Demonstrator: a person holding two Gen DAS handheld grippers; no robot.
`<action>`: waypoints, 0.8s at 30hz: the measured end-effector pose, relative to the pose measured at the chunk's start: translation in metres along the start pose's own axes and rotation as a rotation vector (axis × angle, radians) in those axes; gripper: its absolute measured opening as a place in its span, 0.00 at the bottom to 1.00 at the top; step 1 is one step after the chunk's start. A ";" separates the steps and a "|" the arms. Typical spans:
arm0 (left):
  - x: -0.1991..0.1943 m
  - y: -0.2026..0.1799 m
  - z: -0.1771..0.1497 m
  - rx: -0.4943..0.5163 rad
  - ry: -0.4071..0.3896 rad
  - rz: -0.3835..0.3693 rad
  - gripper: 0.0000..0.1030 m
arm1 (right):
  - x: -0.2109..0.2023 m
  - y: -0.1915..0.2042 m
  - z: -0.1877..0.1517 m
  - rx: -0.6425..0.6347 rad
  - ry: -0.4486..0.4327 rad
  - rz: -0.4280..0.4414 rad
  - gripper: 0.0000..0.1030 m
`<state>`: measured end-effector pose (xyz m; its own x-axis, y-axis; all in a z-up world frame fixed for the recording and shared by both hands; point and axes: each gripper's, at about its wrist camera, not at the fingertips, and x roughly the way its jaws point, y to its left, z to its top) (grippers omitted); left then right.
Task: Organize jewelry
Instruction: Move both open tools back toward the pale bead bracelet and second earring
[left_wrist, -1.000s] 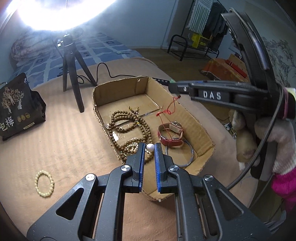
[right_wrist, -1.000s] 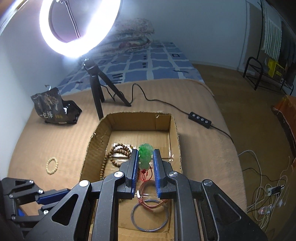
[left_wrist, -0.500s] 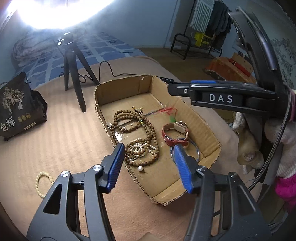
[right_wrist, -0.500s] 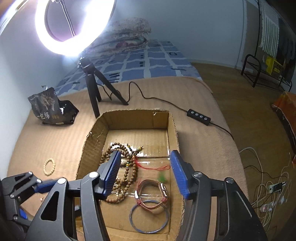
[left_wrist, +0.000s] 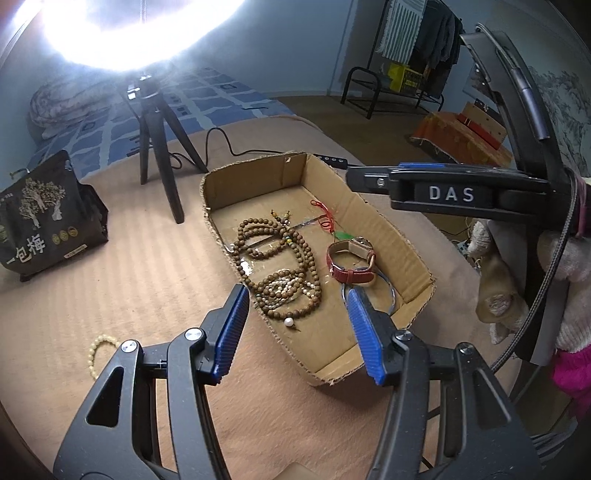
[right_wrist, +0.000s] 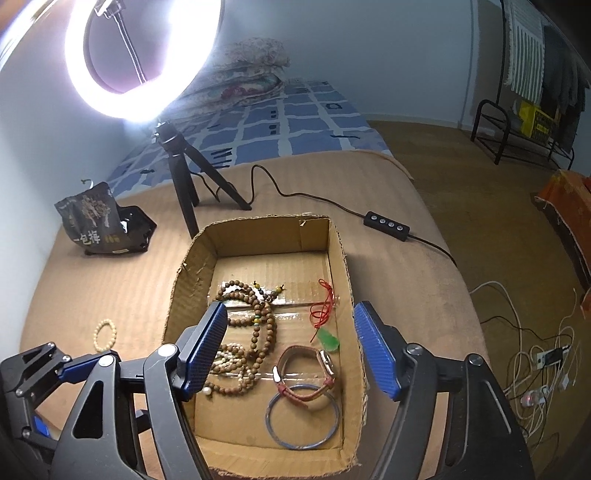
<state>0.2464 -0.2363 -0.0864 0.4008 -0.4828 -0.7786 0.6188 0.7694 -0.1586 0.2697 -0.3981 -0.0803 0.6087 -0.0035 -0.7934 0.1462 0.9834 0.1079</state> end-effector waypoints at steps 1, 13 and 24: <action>-0.002 0.001 0.000 0.000 -0.001 0.002 0.55 | -0.003 0.001 0.000 0.002 -0.002 -0.001 0.69; -0.034 0.040 -0.016 0.012 0.012 0.075 0.56 | -0.042 0.018 -0.004 0.025 -0.043 0.003 0.70; -0.067 0.123 -0.048 -0.067 0.030 0.187 0.56 | -0.063 0.057 -0.018 -0.010 -0.051 0.071 0.78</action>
<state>0.2632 -0.0894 -0.0828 0.4836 -0.3166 -0.8160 0.4884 0.8713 -0.0486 0.2259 -0.3386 -0.0353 0.6561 0.0576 -0.7525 0.0937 0.9832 0.1569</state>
